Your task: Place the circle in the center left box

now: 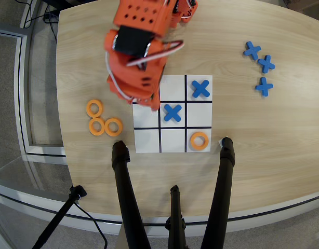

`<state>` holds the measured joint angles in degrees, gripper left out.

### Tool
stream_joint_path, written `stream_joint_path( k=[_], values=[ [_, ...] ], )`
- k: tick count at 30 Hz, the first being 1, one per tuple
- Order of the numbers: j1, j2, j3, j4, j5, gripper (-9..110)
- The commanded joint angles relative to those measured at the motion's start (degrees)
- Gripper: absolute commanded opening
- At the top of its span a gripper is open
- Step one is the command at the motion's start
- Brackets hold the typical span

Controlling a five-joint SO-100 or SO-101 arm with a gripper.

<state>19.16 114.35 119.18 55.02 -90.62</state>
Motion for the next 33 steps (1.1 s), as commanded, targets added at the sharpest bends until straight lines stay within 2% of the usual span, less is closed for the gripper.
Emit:
stream_joint_path(
  k=[1,17,33],
  values=[
    [1.8,-6.9,-9.3,-0.1,-0.6,23],
    [6.9,-37.1,-35.8,-1.4,-3.0,23],
    [7.9,-49.6,-41.7,-1.5,-2.6,23]
  ],
)
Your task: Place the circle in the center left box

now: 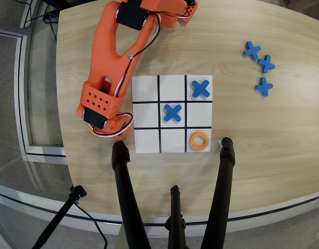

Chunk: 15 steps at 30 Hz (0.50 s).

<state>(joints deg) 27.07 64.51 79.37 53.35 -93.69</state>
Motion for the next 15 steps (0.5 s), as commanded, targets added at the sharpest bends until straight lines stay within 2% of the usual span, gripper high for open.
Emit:
stream_joint_path(
  k=[1,15],
  values=[
    [0.0,0.0,-1.8,0.2,0.5,23],
    [0.8,-1.6,-1.9,0.3,1.0,22]
  ],
)
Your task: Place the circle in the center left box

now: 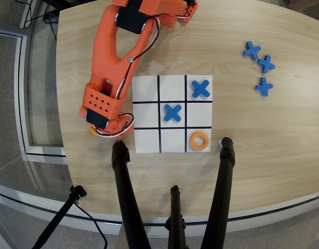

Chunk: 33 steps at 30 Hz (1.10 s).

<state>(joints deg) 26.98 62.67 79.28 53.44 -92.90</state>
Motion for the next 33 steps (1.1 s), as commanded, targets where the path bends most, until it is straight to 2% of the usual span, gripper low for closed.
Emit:
stream_joint_path(
  k=[1,15,29,33],
  values=[
    [1.0,0.3,-1.7,0.3,0.2,22],
    [1.5,0.1,1.3,0.9,0.9,22],
    [1.3,-1.7,5.6,-2.1,6.2,22],
    [1.1,-1.7,5.7,-2.1,6.5,7]
  ],
)
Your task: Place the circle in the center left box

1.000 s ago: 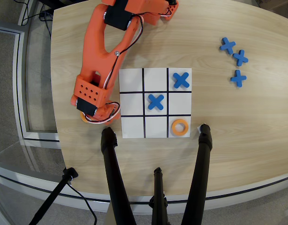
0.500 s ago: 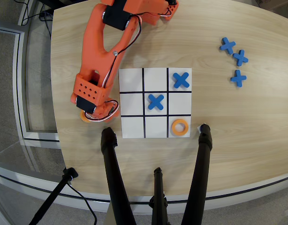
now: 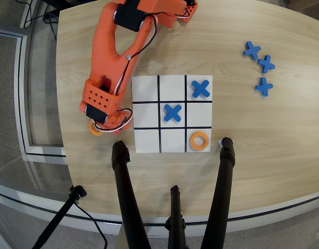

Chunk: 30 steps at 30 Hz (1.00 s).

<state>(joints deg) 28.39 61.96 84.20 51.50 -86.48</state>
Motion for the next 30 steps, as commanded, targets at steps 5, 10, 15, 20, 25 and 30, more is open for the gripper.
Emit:
stream_joint_path(
  k=[5,10,15,20,25,30],
  values=[
    [-0.5,-1.0,1.1,-0.1,-0.2,0],
    [-0.9,-0.9,1.4,-0.1,-0.2,0],
    [-1.1,-0.4,1.6,-0.2,0.8,0],
    [-3.7,3.1,1.6,2.3,4.7,0],
    [-8.0,12.9,3.5,5.9,9.6,0],
    [-14.0,24.2,7.6,8.7,9.9,0]
  ],
)
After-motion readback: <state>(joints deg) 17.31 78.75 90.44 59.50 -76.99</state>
